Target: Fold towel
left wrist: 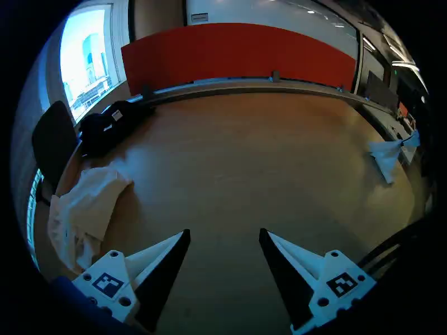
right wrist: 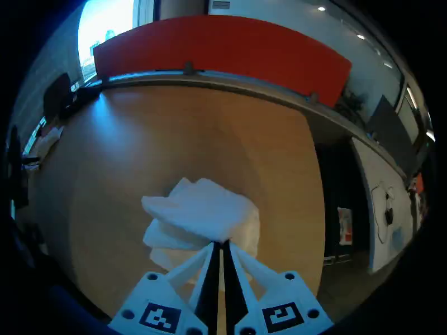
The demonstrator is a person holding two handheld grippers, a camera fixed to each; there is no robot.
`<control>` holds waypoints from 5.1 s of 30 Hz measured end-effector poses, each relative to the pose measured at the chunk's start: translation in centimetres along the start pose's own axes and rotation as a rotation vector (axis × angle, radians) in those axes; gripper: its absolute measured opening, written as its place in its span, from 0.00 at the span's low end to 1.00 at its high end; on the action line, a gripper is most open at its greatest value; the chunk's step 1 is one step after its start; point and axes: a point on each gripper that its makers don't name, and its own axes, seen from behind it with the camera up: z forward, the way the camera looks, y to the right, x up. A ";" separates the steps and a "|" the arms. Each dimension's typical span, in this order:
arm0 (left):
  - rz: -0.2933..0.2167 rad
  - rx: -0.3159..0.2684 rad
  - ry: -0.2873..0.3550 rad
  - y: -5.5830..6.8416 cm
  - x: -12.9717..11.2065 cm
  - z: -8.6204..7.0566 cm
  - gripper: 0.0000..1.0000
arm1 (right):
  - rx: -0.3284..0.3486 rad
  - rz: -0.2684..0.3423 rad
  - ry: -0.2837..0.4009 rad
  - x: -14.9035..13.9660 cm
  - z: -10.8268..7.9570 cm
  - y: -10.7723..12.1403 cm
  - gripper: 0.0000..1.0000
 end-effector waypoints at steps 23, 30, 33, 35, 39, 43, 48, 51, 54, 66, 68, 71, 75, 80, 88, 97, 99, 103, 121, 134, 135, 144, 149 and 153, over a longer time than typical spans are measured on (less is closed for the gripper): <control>0.009 0.017 -0.006 -0.6 -0.4 -0.2 0.91 | -0.072 0.080 -0.148 -7.1 2.8 1.6 0.05; 0.011 0.018 -0.007 -0.5 -0.5 -0.3 0.91 | -0.094 0.097 -0.176 -8.5 3.7 1.9 0.05; 0.011 0.019 -0.007 -0.5 -0.6 -0.3 0.91 | -0.100 0.105 -0.187 -9.1 4.0 2.0 0.05; 0.011 0.020 -0.008 -0.5 -0.6 -0.3 0.91 | -0.104 0.110 -0.194 -9.5 4.3 2.0 0.05; 0.010 0.020 -0.010 -0.4 -0.8 -0.4 0.91 | -0.110 0.117 -0.204 -10.1 4.7 2.0 0.05; 0.011 0.023 -0.013 -0.4 -1.0 -0.4 0.91 | -0.119 0.119 -0.213 -10.4 5.2 2.1 0.05; 0.009 0.024 -0.015 -0.5 -1.1 -0.4 0.91 | -0.137 0.114 -0.223 -10.6 5.6 2.4 0.05; 0.009 0.025 -0.016 -0.5 -1.2 -0.4 0.91 | -0.141 0.108 -0.230 -10.8 5.9 2.4 0.05; 0.008 0.025 -0.017 -0.5 -1.2 -0.4 0.91 | -0.144 0.107 -0.235 -11.0 6.1 2.4 0.05; 0.009 0.024 -0.021 -0.5 -1.0 -0.1 0.91 | -0.148 0.115 -0.226 -10.9 6.1 2.5 0.09; 0.008 0.023 -0.020 -0.4 -1.0 -0.1 0.91 | -0.150 0.115 -0.220 -10.9 5.9 2.4 0.12; 0.005 0.023 -0.018 -0.5 -0.8 -0.1 0.91 | -0.151 0.119 -0.208 -10.8 5.6 2.4 0.20; 0.003 0.023 -0.016 -0.6 -0.7 -0.1 0.91 | -0.164 0.129 -0.190 -10.6 5.0 2.7 0.34; 0.002 0.022 -0.015 -0.6 -0.7 -0.1 0.91 | -0.180 0.134 -0.170 -10.5 4.3 3.0 0.44; 0.001 0.017 -0.006 -0.5 -0.3 -0.1 0.91 | -0.194 0.129 -0.153 -10.5 3.2 2.7 0.65; 0.004 0.014 0.003 -0.6 -0.1 -0.2 0.91 | -0.193 0.157 -0.081 -8.8 2.0 2.1 1.00; 0.004 0.014 0.005 -0.6 -0.1 -0.3 0.91 | -0.194 0.158 -0.070 -8.5 1.8 2.0 1.00; 0.003 0.012 0.009 -0.6 0.0 -0.4 0.91 | -0.195 0.155 -0.053 -7.9 1.5 1.7 1.00; -0.006 0.011 0.043 -0.9 1.0 -1.1 0.91 | -0.202 0.213 0.215 -1.5 -1.2 -0.4 1.00; -0.015 0.021 0.072 -1.0 2.0 -1.4 0.91 | -0.196 0.223 0.498 5.5 -4.3 -2.5 1.00; -0.017 0.022 0.074 -1.1 2.1 -1.4 0.91 | -0.194 0.222 0.504 5.8 -4.3 -2.6 1.00; -0.041 0.041 0.123 -1.8 3.5 -1.8 0.91 | -0.189 0.248 0.585 8.3 -5.2 -3.3 1.00; -0.072 0.068 0.201 -2.8 5.8 -2.3 0.91 | -0.188 0.262 0.631 9.8 -5.9 -3.5 1.00; -0.095 0.097 0.306 -4.0 8.8 -3.2 0.91 | -0.189 0.264 0.654 10.8 -6.4 -3.8 1.00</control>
